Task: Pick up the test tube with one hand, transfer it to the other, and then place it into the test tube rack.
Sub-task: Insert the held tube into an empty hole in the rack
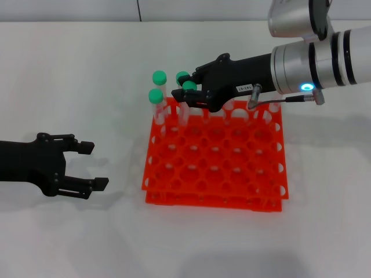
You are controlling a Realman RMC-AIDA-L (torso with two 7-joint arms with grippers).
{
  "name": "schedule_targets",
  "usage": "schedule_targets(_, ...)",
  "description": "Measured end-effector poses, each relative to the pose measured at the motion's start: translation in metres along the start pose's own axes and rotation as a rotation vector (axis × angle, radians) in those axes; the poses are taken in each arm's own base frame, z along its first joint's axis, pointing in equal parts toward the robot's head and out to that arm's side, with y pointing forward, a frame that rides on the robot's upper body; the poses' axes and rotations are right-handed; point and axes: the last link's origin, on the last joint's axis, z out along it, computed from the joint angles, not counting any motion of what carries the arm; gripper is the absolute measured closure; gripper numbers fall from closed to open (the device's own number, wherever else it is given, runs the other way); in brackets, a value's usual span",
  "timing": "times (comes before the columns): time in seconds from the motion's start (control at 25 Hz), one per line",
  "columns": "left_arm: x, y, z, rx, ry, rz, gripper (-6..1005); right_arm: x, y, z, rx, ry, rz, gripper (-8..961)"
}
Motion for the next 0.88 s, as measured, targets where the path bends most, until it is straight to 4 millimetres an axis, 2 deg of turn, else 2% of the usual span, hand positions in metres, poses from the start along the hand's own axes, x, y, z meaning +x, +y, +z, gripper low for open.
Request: schedule_targets(0.88, 0.0, 0.0, 0.0, 0.0, 0.0, 0.0, 115, -0.0001, -0.0001, 0.0008, -0.002, 0.002, 0.003, 627)
